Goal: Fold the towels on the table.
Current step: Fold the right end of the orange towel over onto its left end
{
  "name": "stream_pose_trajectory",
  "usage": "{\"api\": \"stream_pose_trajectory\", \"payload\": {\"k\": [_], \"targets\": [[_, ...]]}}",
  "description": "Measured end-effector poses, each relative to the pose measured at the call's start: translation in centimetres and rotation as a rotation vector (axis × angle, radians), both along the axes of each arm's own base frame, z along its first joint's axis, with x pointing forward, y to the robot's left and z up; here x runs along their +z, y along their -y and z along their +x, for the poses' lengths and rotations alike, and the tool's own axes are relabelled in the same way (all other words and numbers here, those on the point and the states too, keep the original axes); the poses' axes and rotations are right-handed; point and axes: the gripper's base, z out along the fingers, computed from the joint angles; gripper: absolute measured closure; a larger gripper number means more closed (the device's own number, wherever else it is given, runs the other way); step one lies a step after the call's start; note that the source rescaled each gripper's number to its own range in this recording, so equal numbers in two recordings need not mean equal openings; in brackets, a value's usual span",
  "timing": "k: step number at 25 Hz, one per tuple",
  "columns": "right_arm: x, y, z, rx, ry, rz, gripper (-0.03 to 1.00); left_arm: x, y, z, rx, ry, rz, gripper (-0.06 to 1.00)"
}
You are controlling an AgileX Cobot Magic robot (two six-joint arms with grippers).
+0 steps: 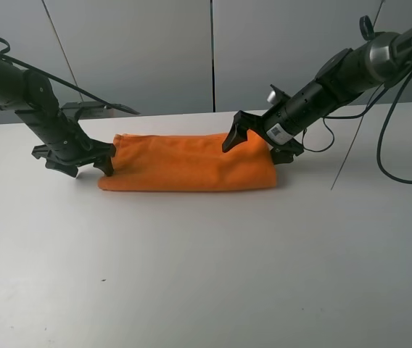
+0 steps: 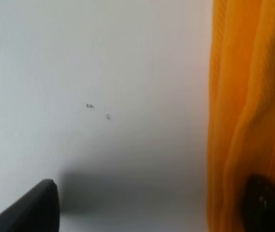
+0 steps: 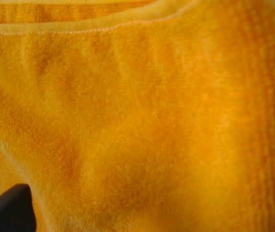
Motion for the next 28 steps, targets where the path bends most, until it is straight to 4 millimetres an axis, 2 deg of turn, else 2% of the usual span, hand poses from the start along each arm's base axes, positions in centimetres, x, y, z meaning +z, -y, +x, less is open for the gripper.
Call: {"api": "stream_pose_trajectory", "payload": {"k": [5,7,8,9,12,13,21,23,28], "targets": [[0.0,-0.4,-0.1,0.003,0.001,0.004,-0.02,0.0,0.0,0.0,0.001,-0.002,-0.001,-0.03],[-0.1,-0.4,-0.1,0.003,0.002,0.004,0.06,0.0,0.0,0.0,0.001,-0.002,-0.001,-0.03],[-0.2,-0.4,-0.1,0.003,0.003,0.000,0.17,0.0,0.0,0.0,0.001,-0.002,-0.001,-0.03],[-0.4,-0.3,-0.1,0.009,-0.001,-0.006,0.33,0.0,0.0,0.0,0.001,-0.002,-0.001,-0.03],[-0.7,-0.3,-0.1,0.009,-0.006,-0.011,0.88,0.0,0.0,0.0,0.001,-0.003,-0.001,-0.03],[-0.8,-0.3,-0.1,0.008,-0.008,-0.010,0.91,0.0,0.0,0.0,0.001,-0.002,-0.001,-0.03],[-0.4,-0.5,-0.3,-0.016,-0.044,0.027,0.91,0.0,0.0,-0.1,-0.005,-0.010,0.006,-0.03],[0.1,-0.7,-0.4,-0.022,-0.057,0.057,0.91,0.0,0.0,-0.1,-0.005,-0.014,0.006,-0.03],[2.9,-1.4,-0.4,-0.056,-0.062,0.172,0.91,0.0,0.0,-0.1,-0.007,-0.016,0.008,-0.03]]}}
